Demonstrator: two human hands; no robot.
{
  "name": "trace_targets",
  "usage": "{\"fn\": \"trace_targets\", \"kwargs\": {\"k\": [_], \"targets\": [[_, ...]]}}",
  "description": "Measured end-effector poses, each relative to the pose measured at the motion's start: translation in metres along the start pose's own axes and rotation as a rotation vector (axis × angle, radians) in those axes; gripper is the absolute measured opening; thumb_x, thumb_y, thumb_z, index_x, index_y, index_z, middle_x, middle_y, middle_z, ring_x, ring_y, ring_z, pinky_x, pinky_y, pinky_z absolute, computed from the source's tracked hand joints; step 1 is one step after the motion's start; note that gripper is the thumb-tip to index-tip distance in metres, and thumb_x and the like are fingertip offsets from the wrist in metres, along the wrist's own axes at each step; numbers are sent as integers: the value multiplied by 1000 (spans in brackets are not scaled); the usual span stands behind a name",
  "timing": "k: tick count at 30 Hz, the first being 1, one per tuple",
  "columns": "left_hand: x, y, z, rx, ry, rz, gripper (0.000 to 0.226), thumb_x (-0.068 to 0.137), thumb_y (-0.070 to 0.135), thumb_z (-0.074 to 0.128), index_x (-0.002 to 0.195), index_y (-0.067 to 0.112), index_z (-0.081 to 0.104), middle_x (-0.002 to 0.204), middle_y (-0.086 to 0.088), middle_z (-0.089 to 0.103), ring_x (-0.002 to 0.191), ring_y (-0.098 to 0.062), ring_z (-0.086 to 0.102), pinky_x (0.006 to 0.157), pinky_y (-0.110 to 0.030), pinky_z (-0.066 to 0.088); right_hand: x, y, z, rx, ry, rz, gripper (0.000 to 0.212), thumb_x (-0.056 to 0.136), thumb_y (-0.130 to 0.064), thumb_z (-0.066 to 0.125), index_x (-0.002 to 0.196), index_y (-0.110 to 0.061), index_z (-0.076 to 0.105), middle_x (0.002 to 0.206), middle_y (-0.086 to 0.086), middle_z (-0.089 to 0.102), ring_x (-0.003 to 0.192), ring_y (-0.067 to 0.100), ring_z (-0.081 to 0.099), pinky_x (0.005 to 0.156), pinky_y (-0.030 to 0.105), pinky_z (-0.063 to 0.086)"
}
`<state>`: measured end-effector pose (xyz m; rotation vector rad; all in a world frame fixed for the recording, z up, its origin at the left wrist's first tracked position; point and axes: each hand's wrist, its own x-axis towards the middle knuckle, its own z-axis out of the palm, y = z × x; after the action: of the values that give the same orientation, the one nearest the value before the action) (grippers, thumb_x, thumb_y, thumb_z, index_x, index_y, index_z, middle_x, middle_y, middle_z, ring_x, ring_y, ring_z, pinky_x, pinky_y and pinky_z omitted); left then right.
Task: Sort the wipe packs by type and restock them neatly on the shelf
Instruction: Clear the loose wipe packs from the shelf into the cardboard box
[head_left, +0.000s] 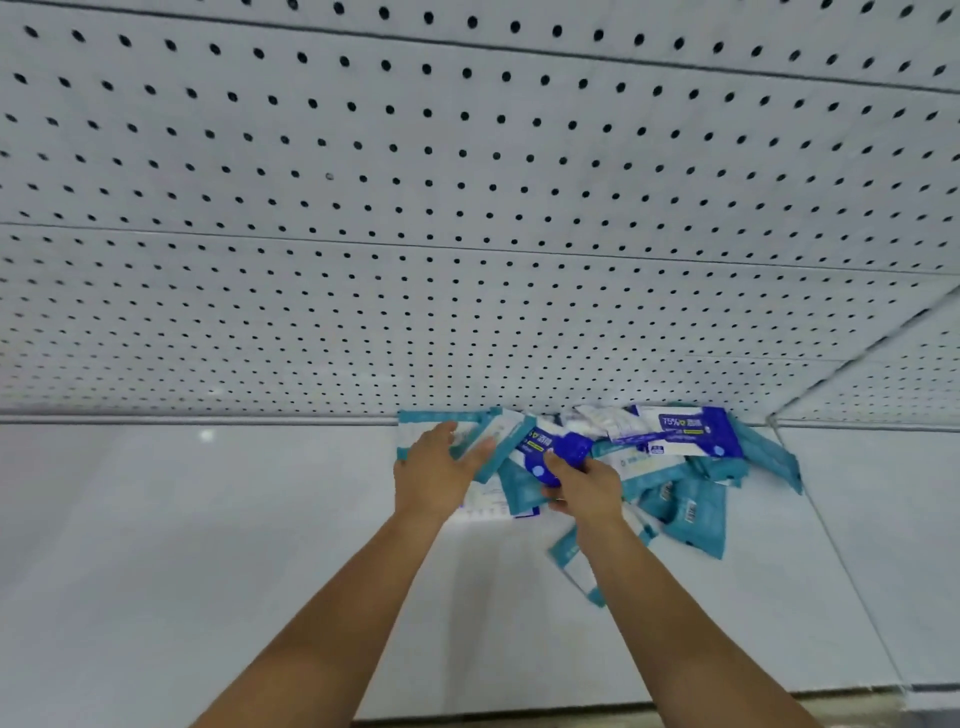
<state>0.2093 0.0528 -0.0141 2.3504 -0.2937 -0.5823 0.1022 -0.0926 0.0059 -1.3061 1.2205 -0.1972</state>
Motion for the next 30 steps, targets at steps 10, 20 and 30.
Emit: {"fn": "trace_targets", "kwargs": {"k": [10,20,30], "targets": [[25,-14,-16,567,-191,96,90,62,68,76,142,41,42,128,6,52,123,-19,44,90,-39,27,5,-3,-52,-527,-119,-177,13,88,-19,70,99,-16,66,91,0,66,81,13,60,60,19,41],[2,-16,-6,611,-295,237,63,86,69,47,138,35,46,145,7,43,136,-19,34,108,-41,25,20,-21,-41,-1262,-147,-778,62,83,-38,71,140,-28,48,149,-5,44,141,20,35,114,39,25],[-11,-9,-4,636,-424,140,66,69,68,75,119,31,53,114,6,59,103,-14,55,90,-34,51,12,-29,-8,-1925,-203,-788,56,78,-42,75,130,-29,58,137,5,47,138,29,29,117,55,6]]}}
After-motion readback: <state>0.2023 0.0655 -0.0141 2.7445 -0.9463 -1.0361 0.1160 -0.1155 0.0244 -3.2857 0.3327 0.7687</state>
